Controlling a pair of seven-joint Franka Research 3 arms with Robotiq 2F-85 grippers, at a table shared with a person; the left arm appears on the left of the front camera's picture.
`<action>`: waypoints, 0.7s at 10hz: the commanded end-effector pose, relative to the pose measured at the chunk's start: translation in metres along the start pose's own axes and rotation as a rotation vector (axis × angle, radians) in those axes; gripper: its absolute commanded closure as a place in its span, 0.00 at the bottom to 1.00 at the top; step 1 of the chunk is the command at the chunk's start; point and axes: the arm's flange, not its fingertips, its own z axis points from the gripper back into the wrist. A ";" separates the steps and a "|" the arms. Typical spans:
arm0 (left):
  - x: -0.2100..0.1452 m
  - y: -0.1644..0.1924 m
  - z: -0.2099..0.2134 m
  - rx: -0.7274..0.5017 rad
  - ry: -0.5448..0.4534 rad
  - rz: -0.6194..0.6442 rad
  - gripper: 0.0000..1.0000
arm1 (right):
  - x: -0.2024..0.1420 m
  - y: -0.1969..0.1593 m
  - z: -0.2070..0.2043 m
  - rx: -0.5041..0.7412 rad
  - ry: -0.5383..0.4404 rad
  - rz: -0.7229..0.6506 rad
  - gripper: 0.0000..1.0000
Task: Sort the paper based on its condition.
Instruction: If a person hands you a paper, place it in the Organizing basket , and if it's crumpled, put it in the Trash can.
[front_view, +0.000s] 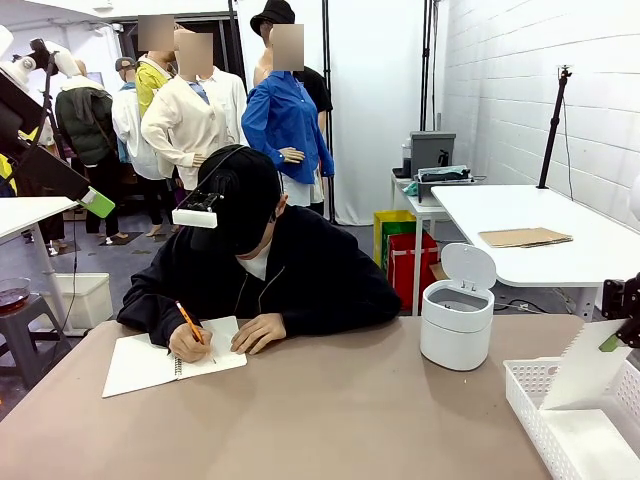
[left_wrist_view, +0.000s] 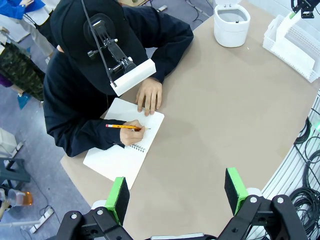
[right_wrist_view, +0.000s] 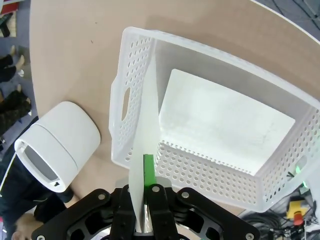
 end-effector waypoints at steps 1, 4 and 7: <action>-0.001 0.000 0.000 -0.001 0.001 0.000 0.00 | 0.000 0.000 -0.002 -0.003 0.003 -0.001 1.00; -0.001 0.000 0.000 -0.001 0.001 0.000 0.00 | -0.001 -0.003 0.004 -0.009 0.015 0.034 0.44; -0.001 0.000 0.000 -0.001 0.001 0.000 0.00 | -0.013 -0.010 0.026 -0.182 0.039 0.061 0.00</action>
